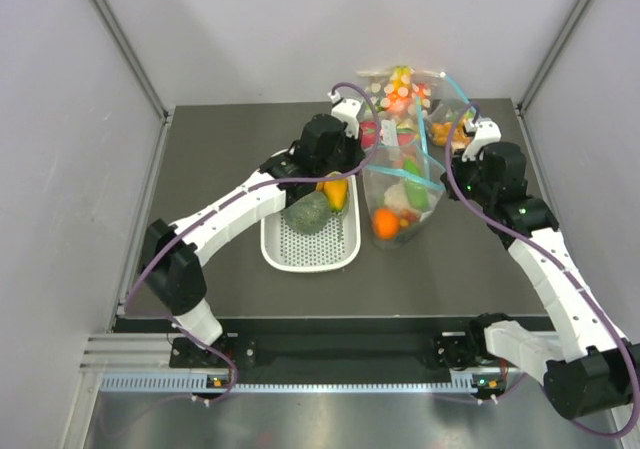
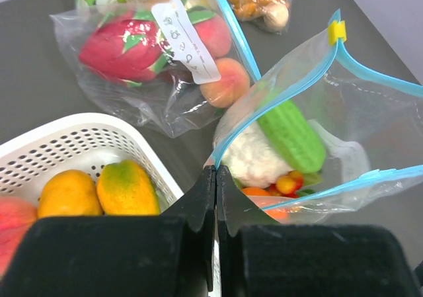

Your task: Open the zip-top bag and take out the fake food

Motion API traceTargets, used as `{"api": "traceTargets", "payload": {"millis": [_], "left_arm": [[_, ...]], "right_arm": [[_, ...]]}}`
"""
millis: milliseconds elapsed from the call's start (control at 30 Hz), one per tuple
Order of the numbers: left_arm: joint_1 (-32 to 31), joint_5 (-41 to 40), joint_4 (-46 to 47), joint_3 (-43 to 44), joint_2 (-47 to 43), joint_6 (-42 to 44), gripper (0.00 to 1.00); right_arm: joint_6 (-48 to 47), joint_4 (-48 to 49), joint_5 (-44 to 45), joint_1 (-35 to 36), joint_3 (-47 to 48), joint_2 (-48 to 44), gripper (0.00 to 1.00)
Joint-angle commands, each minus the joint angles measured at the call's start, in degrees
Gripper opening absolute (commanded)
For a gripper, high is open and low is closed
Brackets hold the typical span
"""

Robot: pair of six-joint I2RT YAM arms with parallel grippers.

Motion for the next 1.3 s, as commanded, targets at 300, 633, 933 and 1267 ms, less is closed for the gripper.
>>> {"api": "traceTargets", "payload": {"millis": [300, 633, 933, 1267], "left_arm": [[0.2, 1.1, 1.1, -2.6, -5.1, 3.9, 0.2], [-5.3, -4.8, 4.4, 6.6, -5.0, 8.6, 0.6], [-11.3, 1.4, 3.0, 13.6, 0.6, 9.2, 0.39], [-11.4, -2.1, -6.3, 19.2, 12.4, 3.5, 0.36]], "right_arm": [[0.9, 3.1, -4.5, 0.5, 0.9, -0.3, 0.0], [1.9, 4.9, -7.0, 0.6, -0.6, 0.1, 0.0], [2.0, 5.3, -7.3, 0.6, -1.1, 0.6, 0.0], [2.0, 6.0, -8.2, 0.7, -1.9, 0.3, 0.0]]}}
